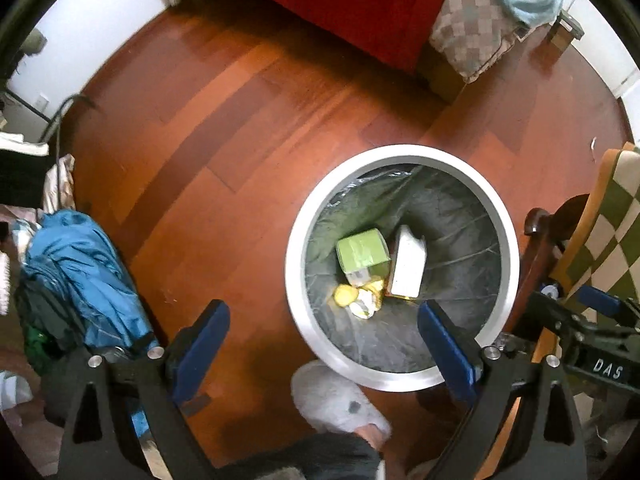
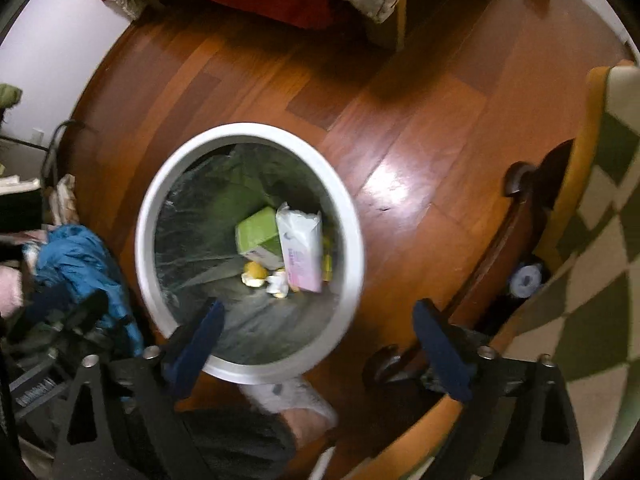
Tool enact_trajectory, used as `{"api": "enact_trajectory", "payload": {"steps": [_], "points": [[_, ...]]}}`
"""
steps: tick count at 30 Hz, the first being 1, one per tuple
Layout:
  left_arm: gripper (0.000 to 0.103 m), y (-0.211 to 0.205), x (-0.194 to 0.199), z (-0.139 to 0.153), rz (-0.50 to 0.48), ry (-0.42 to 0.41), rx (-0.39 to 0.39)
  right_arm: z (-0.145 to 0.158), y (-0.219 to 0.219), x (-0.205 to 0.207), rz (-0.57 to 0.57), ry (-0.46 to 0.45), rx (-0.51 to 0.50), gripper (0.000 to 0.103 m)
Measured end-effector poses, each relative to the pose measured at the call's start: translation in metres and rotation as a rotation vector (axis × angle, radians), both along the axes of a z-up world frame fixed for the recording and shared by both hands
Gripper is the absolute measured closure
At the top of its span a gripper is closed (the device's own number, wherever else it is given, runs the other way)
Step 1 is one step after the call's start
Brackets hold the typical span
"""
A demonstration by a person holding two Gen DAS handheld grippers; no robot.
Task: Collect trash
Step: 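Carry both items over the white bin and open both tools to drop them, then move both tools back over the checkered table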
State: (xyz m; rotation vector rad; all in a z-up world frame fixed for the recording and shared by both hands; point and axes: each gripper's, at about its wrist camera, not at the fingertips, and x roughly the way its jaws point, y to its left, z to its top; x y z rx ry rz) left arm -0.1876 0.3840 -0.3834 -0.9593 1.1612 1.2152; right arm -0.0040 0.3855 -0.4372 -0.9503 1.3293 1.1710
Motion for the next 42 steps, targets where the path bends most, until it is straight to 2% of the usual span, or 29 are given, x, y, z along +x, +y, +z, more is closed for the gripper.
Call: {"api": "enact_trajectory", "payload": {"steps": [2, 12, 24, 31, 42], "points": [[0.007, -0.002, -0.001, -0.001, -0.005, 0.007, -0.001, 0.003, -0.008, -0.004, -0.003, -0.033, -0.004, 0.002], [0.007, -0.016, -0.002, 0.021, -0.022, 0.002, 0.032, 0.013, -0.036, -0.011, -0.032, -0.043, -0.007, 0.002], [0.007, -0.038, -0.005, 0.063, -0.064, 0.003, 0.09, 0.054, -0.061, -0.017, -0.067, -0.036, 0.048, 0.002], [0.007, -0.065, -0.005, 0.114, -0.101, -0.01, 0.175, 0.106, -0.089, -0.016, -0.08, -0.038, 0.133, 0.002], [0.007, -0.123, -0.013, 0.19, -0.114, -0.054, 0.289, 0.214, -0.162, -0.014, -0.118, -0.009, 0.32, 0.002]]}}
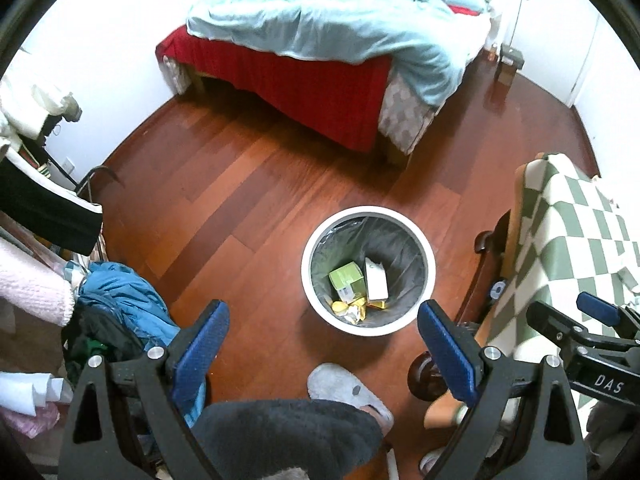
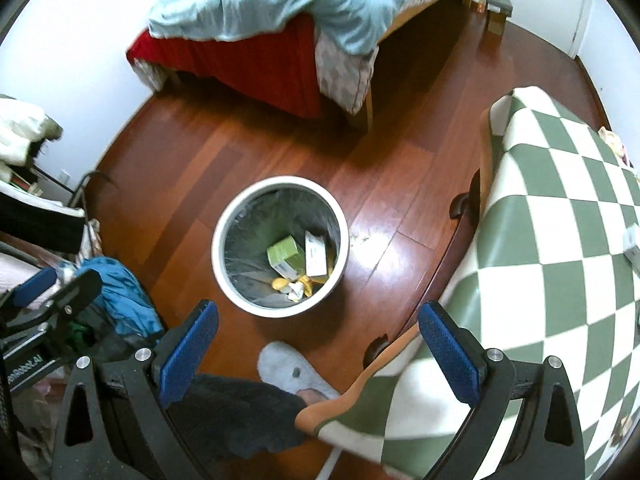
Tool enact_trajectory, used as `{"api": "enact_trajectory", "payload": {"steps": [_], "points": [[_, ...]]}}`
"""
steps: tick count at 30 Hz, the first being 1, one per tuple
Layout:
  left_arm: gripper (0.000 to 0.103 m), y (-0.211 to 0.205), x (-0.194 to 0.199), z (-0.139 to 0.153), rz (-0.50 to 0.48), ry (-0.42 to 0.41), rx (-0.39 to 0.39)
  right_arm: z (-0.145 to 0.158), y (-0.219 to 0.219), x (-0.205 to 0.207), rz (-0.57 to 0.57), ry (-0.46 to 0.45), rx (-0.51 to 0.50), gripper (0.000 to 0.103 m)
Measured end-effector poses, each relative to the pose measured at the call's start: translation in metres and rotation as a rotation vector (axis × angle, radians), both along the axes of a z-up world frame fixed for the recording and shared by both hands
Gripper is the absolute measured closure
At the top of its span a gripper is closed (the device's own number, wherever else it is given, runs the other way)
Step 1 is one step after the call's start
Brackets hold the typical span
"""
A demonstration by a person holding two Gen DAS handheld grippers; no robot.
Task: Collect trash
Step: 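Move both tools back over the checkered table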
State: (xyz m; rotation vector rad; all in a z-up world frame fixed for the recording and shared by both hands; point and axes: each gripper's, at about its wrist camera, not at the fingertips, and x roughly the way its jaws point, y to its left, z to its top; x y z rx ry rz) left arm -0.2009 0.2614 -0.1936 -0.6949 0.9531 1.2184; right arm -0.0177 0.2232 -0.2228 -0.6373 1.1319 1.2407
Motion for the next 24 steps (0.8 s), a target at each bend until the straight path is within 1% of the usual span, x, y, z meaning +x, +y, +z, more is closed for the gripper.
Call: {"api": "enact_trajectory", "payload": {"steps": [3, 7, 9, 12, 15, 17, 18, 19, 21, 22, 24], "points": [[0.007, -0.017, 0.0, 0.018, -0.009, -0.001, 0.031, 0.022, -0.02, 0.0, -0.01, 0.019, 0.042, 0.002], [0.007, -0.04, 0.007, 0.037, -0.005, 0.046, 0.074, 0.044, -0.05, 0.004, -0.029, 0.091, 0.095, 0.002], [0.007, -0.049, 0.013, 0.043, -0.011, 0.047, 0.093, 0.052, -0.071, 0.015, -0.069, 0.149, 0.114, 0.002], [0.007, -0.063, 0.032, 0.046, -0.05, 0.038, 0.109, 0.06, -0.104, 0.035, -0.125, 0.196, 0.144, 0.001], [0.007, -0.08, 0.074, 0.034, -0.129, 0.043, 0.11, 0.062, -0.149, 0.074, -0.221, 0.209, 0.157, 0.001], [0.007, -0.092, 0.106, 0.024, -0.197, 0.05, 0.095, 0.059, -0.188, 0.113, -0.314, 0.193, 0.148, 0.001], [0.005, -0.099, 0.124, 0.017, -0.237, 0.052, 0.081, 0.056, -0.207, 0.132, -0.362, 0.178, 0.138, 0.001], [0.0, -0.11, 0.15, 0.006, -0.29, 0.056, 0.059, 0.051, -0.22, 0.147, -0.402, 0.166, 0.127, 0.001], [0.0, -0.128, 0.19, -0.011, -0.367, 0.063, 0.029, 0.038, -0.265, 0.194, -0.514, 0.127, 0.073, 0.001], [0.0, -0.139, 0.218, -0.022, -0.422, 0.07, 0.011, 0.033, -0.28, 0.209, -0.551, 0.117, 0.057, 0.001], [0.0, -0.159, 0.267, -0.042, -0.517, 0.085, -0.022, 0.017, -0.316, 0.255, -0.631, 0.099, 0.004, 0.001]]}}
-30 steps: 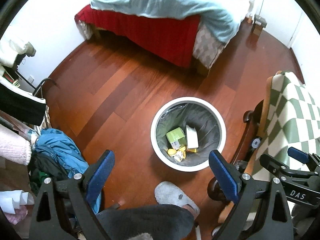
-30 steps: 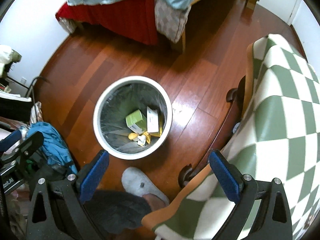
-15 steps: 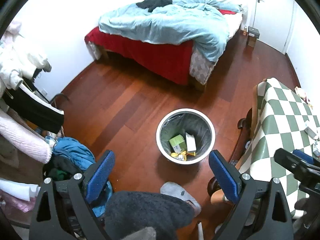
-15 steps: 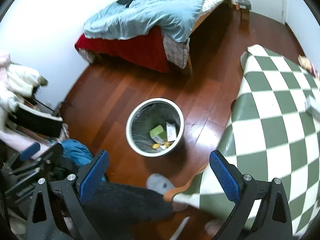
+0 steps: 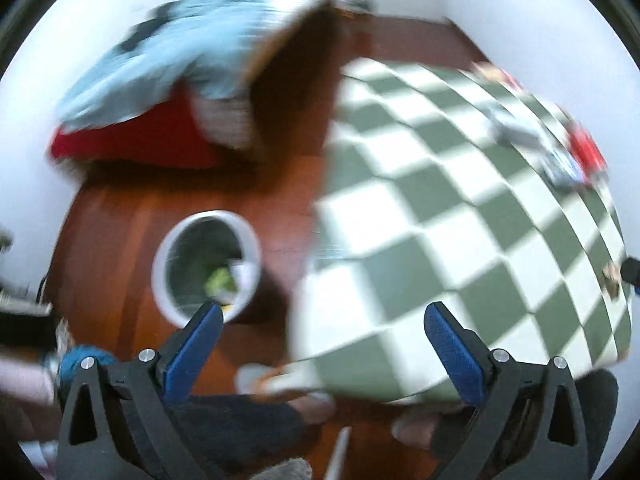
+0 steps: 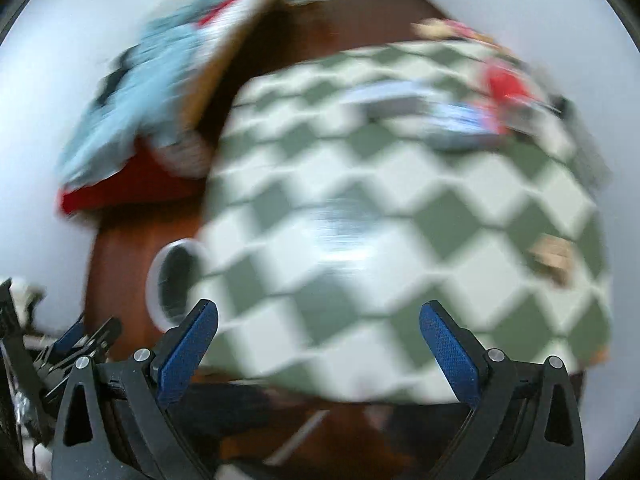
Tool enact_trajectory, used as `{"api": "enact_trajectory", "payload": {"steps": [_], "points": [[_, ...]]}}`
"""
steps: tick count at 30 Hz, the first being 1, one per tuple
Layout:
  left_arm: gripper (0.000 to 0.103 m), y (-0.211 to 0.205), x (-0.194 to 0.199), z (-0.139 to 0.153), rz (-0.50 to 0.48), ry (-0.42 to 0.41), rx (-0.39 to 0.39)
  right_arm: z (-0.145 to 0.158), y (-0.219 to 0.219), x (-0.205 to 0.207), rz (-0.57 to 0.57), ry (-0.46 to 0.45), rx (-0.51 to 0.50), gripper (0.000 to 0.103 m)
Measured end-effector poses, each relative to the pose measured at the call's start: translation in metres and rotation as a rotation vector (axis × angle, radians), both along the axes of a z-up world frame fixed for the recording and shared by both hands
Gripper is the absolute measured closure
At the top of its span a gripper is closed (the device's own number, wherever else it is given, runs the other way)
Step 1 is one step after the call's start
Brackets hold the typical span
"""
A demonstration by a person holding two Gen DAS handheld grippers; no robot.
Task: Collect trash
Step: 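Move both tools back over the checkered table, then grasp the Pure Milk carton with the left tool while the right tool grasps the brown cardboard scrap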
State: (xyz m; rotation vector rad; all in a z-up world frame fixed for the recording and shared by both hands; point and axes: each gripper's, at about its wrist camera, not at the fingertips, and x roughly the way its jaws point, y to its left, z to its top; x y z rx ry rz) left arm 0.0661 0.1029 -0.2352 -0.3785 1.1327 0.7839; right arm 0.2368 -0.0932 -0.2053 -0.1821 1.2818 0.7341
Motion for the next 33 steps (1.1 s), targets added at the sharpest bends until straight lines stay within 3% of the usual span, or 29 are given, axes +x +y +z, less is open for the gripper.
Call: {"api": "enact_trajectory", "payload": {"steps": [4, 8, 12, 16, 17, 18, 23, 27, 30, 33], "points": [[0.0, -0.036, 0.079, -0.034, -0.157, 0.046, -0.014, -0.039, -0.053, 0.073, -0.067, -0.01, -0.124, 0.001], [0.0, -0.067, 0.131, -0.062, -0.275, 0.105, -0.02, -0.079, -0.074, 0.12, 0.006, 0.005, -0.239, 0.003], [0.0, -0.084, 0.158, -0.079, -0.332, 0.139, -0.037, -0.099, -0.074, 0.135, 0.091, -0.019, -0.29, 0.012], [0.0, -0.09, 0.172, -0.086, -0.376, 0.164, -0.036, -0.105, -0.065, 0.137, 0.135, -0.075, -0.283, 0.034], [0.0, -0.092, 0.176, -0.085, -0.391, 0.167, -0.029, -0.104, -0.064, 0.138, 0.14, -0.101, -0.295, 0.048], [0.0, -0.092, 0.181, -0.084, -0.408, 0.175, -0.019, -0.103, -0.066, 0.14, 0.133, -0.092, -0.27, 0.051], [0.0, -0.095, 0.235, -0.064, -0.582, 0.201, 0.149, -0.091, -0.076, 0.168, -0.013, -0.036, -0.161, 0.052], [0.001, -0.096, 0.294, -0.049, -0.772, 0.233, 0.311, -0.089, -0.076, 0.204, -0.124, -0.006, -0.145, 0.052], [0.001, -0.095, 0.329, -0.052, -0.927, 0.269, 0.327, -0.095, -0.073, 0.228, -0.183, 0.043, -0.144, 0.052], [0.002, -0.093, 0.349, -0.063, -1.029, 0.305, 0.275, -0.102, -0.069, 0.245, -0.213, 0.069, -0.162, 0.052]]}}
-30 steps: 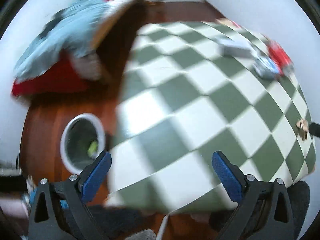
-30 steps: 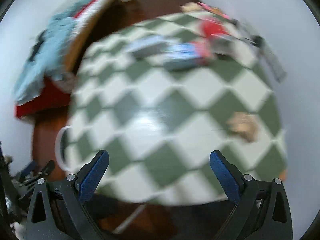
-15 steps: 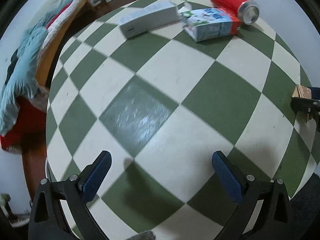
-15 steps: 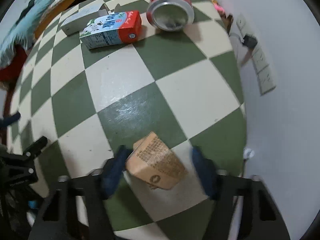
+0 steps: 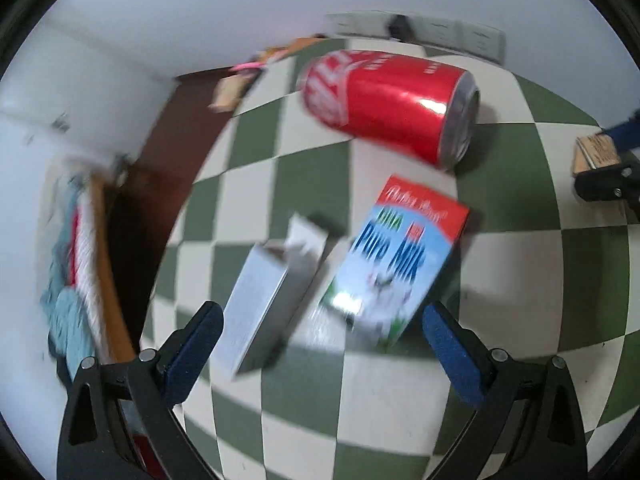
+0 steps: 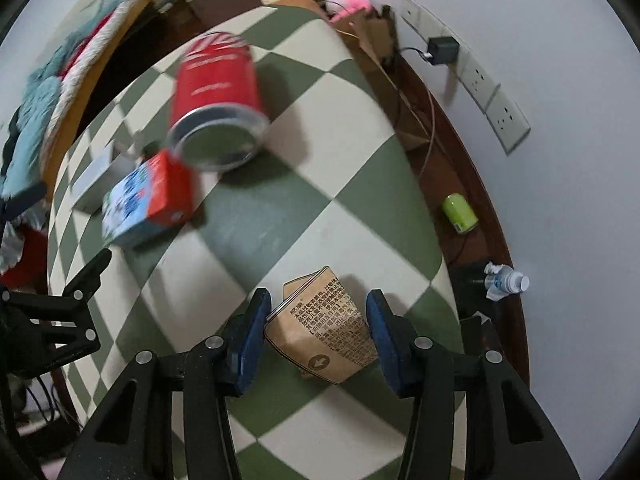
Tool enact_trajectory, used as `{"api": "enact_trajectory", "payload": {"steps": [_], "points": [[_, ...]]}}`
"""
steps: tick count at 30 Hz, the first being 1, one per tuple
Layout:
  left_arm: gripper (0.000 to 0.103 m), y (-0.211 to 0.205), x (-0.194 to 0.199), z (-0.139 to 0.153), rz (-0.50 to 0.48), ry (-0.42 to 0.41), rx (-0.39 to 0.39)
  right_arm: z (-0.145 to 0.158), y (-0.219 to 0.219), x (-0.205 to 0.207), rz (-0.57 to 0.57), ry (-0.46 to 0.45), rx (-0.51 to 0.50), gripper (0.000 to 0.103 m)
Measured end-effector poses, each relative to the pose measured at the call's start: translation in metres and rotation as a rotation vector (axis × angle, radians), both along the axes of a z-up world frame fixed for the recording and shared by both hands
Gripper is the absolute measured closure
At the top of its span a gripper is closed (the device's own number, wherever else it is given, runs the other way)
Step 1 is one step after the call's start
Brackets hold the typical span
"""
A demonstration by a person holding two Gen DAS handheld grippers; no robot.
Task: Collect trash
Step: 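Grasp the Pure Milk carton with the left tool while the right tool grasps the brown cardboard scrap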
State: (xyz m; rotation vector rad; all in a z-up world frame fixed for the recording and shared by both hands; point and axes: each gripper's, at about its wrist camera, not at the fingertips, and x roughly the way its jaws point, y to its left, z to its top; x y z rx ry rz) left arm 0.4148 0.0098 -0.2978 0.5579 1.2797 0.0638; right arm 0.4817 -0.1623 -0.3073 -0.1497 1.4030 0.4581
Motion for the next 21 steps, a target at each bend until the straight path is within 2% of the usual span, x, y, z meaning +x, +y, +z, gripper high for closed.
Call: {"api": "enact_trajectory", "payload": {"steps": [2, 4, 7, 9, 10, 11, 14, 17, 21], "points": [[0.01, 0.002, 0.016, -0.009, -0.032, 0.053, -0.025, -0.004, 0.001, 0.004, -0.014, 0.011, -0.015, 0.052], [0.011, -0.001, 0.021, -0.018, -0.064, 0.106, -0.064, -0.005, 0.0, 0.006, -0.022, 0.016, -0.018, 0.052], [0.015, -0.004, 0.03, -0.023, -0.102, 0.138, -0.08, -0.006, 0.001, 0.008, -0.022, 0.022, -0.026, 0.052], [0.026, -0.004, 0.034, -0.02, -0.1, 0.141, -0.098, -0.006, 0.0, 0.007, -0.019, 0.023, -0.029, 0.052], [0.041, -0.004, 0.034, -0.018, -0.102, 0.134, -0.098, -0.006, 0.0, 0.008, -0.018, 0.023, -0.031, 0.052], [0.051, -0.006, 0.035, -0.015, -0.105, 0.132, -0.11, -0.006, 0.0, 0.007, -0.017, 0.02, -0.034, 0.052], [0.051, -0.008, 0.032, -0.009, -0.087, 0.152, -0.172, -0.005, 0.001, 0.006, -0.015, 0.016, -0.035, 0.052], [0.052, -0.008, 0.022, -0.005, -0.055, 0.143, -0.197, -0.005, 0.0, 0.002, -0.014, 0.02, -0.03, 0.052], [0.052, 0.006, -0.001, 0.001, 0.043, 0.099, -0.234, -0.002, 0.0, -0.009, -0.001, 0.019, -0.016, 0.052]]}}
